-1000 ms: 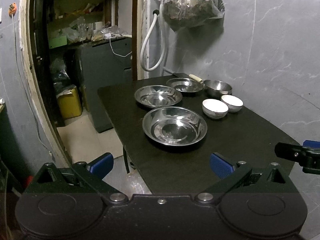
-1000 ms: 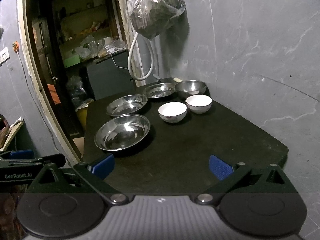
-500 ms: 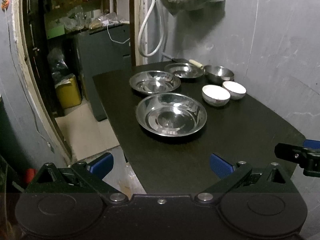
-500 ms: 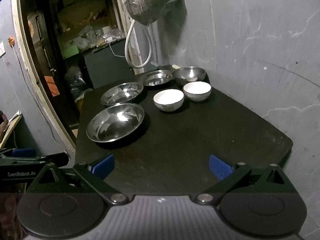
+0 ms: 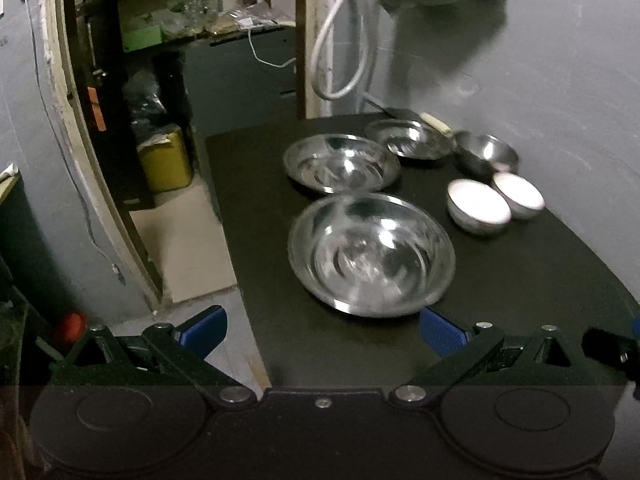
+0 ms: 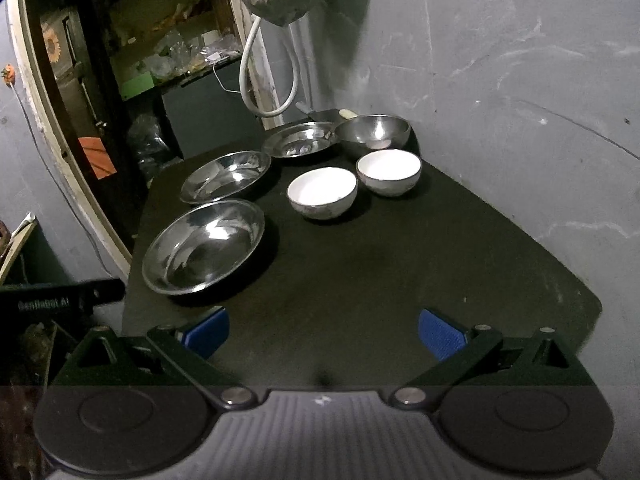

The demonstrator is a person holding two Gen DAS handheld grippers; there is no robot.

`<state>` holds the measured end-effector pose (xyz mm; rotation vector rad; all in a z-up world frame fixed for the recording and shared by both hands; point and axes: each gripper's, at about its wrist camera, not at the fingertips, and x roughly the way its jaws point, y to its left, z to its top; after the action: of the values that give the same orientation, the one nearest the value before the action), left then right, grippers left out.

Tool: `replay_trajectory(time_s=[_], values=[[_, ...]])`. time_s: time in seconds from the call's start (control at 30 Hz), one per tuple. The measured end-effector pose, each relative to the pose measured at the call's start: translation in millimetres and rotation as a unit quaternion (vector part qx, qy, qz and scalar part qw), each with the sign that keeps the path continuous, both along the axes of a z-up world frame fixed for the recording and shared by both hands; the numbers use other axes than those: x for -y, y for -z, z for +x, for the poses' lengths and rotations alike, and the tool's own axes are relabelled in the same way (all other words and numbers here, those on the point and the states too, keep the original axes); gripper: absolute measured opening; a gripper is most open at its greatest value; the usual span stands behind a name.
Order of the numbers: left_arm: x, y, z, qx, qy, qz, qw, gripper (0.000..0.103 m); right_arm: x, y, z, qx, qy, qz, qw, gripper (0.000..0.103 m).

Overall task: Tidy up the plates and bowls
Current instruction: 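Move both grippers to the rim of the nearest large steel basin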

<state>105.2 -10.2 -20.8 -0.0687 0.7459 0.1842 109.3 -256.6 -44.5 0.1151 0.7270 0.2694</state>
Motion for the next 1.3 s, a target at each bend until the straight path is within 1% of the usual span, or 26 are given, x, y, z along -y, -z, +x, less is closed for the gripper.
replay_trajectory(time_s=[0.17,0.23,0.43,0.57,0.67,0.77,0.9,1.0,1.03,1.1,1.13,1.17,1.23,1.3], values=[[-7.4,-7.9,47.0,-0.001,-0.029,0.023,0.9993,0.102,-2.5,0.1,39.2,0.018,-0.028,0.016,0.999,0.103],[-12.6,-12.7,66.2,-0.003,-0.042,0.027,0.9987,0.102,-4.8,-1.7,55.3,0.028,-0.04,0.022,0.999,0.103],[-32.3,-28.2,109.5,0.001,-0.079,0.017,0.9967,0.102,-18.1,-11.4,109.7,0.06,-0.072,0.044,0.995,0.103],[-49.7,-32.5,132.9,0.009,-0.09,-0.001,0.9959,0.102,-33.6,-20.9,137.2,0.081,-0.091,0.047,0.991,0.103],[-64.3,-28.8,156.5,0.0,-0.085,-0.017,0.9962,0.102,-48.7,-21.9,160.5,0.085,-0.102,0.047,0.99,0.103],[-76.7,-19.8,181.0,-0.01,-0.064,-0.032,0.9974,0.102,-69.2,-16.3,187.0,0.068,-0.1,0.031,0.992,0.103],[-87.7,-6.1,213.8,-0.014,-0.033,-0.028,0.9989,0.102,-96.8,-1.8,216.1,0.043,-0.101,0.023,0.994,0.102],[-95.4,7.3,236.8,-0.025,-0.012,-0.031,0.9991,0.102,-116.7,7.6,227.0,0.034,-0.102,0.004,0.994,0.098],[-97.8,11.4,242.1,-0.027,-0.007,-0.033,0.9991,0.1,-123.7,10.9,230.5,0.034,-0.105,0.0,0.994,0.098],[-103.2,20.0,252.8,-0.032,0.002,-0.038,0.9988,0.096,-133.0,15.3,236.6,0.031,-0.108,-0.008,0.994,0.091],[-105.6,25.0,257.4,-0.037,0.006,-0.041,0.9985,0.093,-139.0,18.9,240.1,0.027,-0.107,-0.012,0.994,0.089],[-108.8,29.0,262.2,-0.04,0.008,-0.044,0.9982,0.088,-142.8,21.4,243.1,0.023,-0.105,-0.014,0.994,0.085],[-114.2,37.5,268.5,-0.049,0.012,-0.049,0.9975,0.082,-148.8,24.8,246.5,0.019,-0.1,-0.015,0.995,0.081],[-119.3,44.0,273.5,-0.057,0.013,-0.056,0.9967,0.078,-153.6,29.9,252.8,0.014,-0.094,-0.017,0.995,0.075]])
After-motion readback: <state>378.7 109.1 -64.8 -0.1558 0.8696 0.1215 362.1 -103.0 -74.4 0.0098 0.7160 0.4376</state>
